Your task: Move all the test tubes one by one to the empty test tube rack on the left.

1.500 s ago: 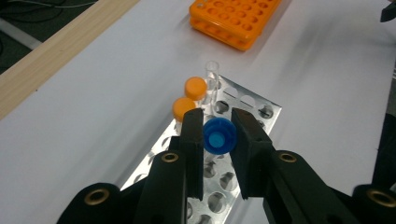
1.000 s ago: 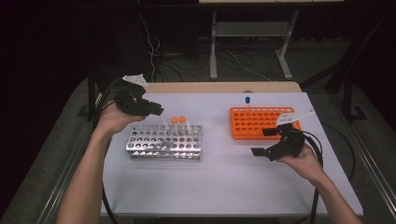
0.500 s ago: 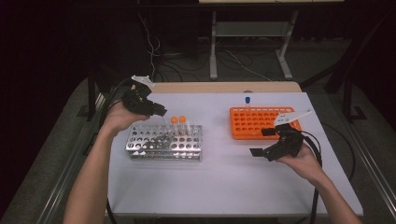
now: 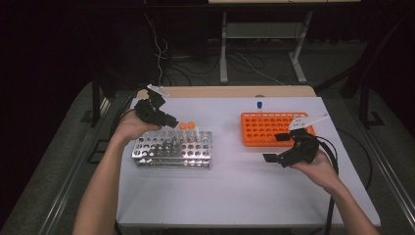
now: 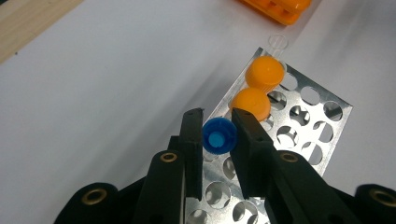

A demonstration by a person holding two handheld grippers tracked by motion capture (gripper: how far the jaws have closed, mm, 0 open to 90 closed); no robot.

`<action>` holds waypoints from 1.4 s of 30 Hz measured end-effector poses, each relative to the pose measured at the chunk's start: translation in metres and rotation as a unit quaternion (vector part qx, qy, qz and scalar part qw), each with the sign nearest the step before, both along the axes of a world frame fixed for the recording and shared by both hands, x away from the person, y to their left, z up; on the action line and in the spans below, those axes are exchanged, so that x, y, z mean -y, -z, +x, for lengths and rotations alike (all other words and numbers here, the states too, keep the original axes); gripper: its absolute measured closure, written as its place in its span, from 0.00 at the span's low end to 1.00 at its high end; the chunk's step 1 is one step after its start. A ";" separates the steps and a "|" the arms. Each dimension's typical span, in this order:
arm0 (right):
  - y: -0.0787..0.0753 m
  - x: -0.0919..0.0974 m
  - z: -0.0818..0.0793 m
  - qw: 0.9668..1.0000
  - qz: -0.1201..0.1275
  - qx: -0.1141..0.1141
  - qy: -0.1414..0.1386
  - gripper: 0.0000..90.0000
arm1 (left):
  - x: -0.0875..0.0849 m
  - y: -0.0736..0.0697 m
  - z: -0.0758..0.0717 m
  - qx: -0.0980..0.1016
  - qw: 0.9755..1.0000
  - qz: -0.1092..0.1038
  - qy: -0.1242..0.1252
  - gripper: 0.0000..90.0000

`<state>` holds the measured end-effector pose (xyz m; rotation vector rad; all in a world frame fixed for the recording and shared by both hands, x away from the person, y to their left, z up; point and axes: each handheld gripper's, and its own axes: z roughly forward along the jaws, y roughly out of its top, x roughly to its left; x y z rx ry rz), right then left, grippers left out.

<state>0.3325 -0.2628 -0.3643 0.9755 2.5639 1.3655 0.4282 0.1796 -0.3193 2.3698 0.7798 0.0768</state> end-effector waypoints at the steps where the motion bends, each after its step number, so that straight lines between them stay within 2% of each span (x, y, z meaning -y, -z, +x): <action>1: 0.000 0.000 0.001 1.000 0.000 0.000 0.000 0.00 | -0.001 0.001 0.000 -0.002 1.000 -0.006 -0.002 0.79; 5: 0.001 0.000 0.002 1.000 -0.001 -0.003 0.000 0.00 | -0.004 -0.003 -0.005 -0.002 1.000 -0.014 -0.010 0.69; 9: 0.001 0.000 0.006 1.000 -0.003 -0.005 0.001 0.00 | -0.007 -0.010 -0.013 0.012 0.999 -0.027 -0.025 0.57; 14: 0.000 -0.001 0.016 1.000 -0.010 -0.008 0.002 0.00 | -0.009 -0.016 -0.026 0.031 0.998 -0.033 -0.036 0.40; 18: 0.001 -0.001 0.025 1.000 -0.014 -0.014 0.007 0.00 | -0.011 -0.020 -0.037 0.043 0.997 -0.046 -0.041 0.30; 23: 0.002 0.002 0.039 0.999 -0.025 -0.017 0.017 0.00 | -0.013 -0.019 -0.052 0.051 0.996 -0.062 -0.045 0.15; 25: 0.003 0.003 0.044 0.999 -0.028 -0.021 0.023 0.00 | -0.013 -0.018 -0.057 0.054 0.995 -0.072 -0.051 0.13; 29: 0.005 0.006 0.056 0.999 -0.033 -0.023 0.034 0.00 | -0.012 -0.014 -0.067 0.055 0.994 -0.069 -0.057 0.00; 42: 0.013 -0.001 0.088 0.997 -0.047 -0.031 0.057 0.00 | -0.002 0.001 -0.100 0.067 0.993 -0.086 -0.042 0.00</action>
